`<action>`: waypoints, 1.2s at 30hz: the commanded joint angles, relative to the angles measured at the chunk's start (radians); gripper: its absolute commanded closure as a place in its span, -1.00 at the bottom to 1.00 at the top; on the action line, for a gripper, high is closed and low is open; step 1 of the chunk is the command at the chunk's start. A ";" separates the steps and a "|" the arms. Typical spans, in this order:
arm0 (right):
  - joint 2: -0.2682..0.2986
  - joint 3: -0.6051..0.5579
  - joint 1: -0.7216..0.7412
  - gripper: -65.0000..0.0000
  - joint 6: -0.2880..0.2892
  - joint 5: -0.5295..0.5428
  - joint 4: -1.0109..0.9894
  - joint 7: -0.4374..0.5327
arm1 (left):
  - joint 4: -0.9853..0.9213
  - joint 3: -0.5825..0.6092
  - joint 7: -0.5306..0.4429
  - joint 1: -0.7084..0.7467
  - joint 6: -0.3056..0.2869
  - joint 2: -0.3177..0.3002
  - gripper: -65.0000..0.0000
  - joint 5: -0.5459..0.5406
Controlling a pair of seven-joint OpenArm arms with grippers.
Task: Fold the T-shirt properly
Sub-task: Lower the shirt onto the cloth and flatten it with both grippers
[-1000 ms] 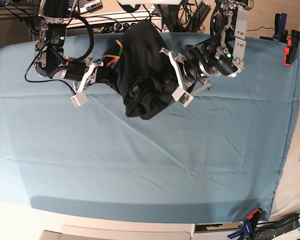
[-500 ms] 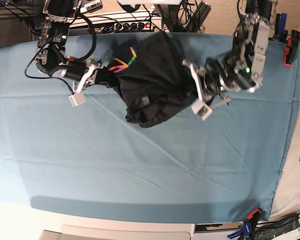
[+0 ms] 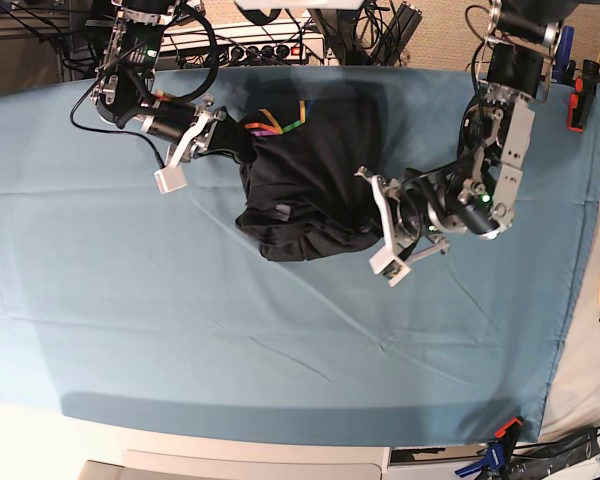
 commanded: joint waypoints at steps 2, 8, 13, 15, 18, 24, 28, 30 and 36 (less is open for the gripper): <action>-0.020 -0.004 -0.023 1.00 -0.010 0.023 0.006 -0.026 | 0.006 0.012 -0.026 -0.043 -0.001 -0.003 1.00 -0.006; -0.024 -0.001 -0.062 1.00 -0.010 0.023 0.006 -0.026 | -0.017 0.023 -0.027 -0.059 -0.002 -0.003 1.00 0.000; -0.024 0.024 -0.071 1.00 -0.010 0.023 0.007 -0.026 | -0.017 0.023 -0.026 -0.060 -0.002 -0.003 1.00 0.015; -0.024 0.045 -0.071 1.00 -0.010 0.022 0.021 -0.026 | -0.017 0.023 -0.027 -0.060 -0.002 -0.003 1.00 0.031; -0.024 0.085 -0.071 1.00 -0.010 0.019 0.072 -0.026 | -0.017 0.023 -0.026 -0.060 -0.002 -0.003 1.00 0.039; -0.016 0.115 -0.071 1.00 -0.010 -0.069 0.203 -0.026 | -0.017 0.023 -0.027 -0.060 -0.001 -0.003 1.00 0.039; -0.017 0.115 -0.071 1.00 -0.010 -0.125 0.228 -0.026 | -0.017 0.023 -0.026 -0.059 -0.002 -0.003 1.00 0.039; -0.017 0.115 -0.071 1.00 -0.010 -0.146 0.228 -0.026 | -0.017 0.023 -0.026 -0.059 -0.002 -0.003 1.00 0.039; -0.019 0.115 -0.074 1.00 -0.032 -0.184 0.228 -0.026 | -0.017 0.023 -0.026 -0.059 -0.001 -0.003 1.00 0.051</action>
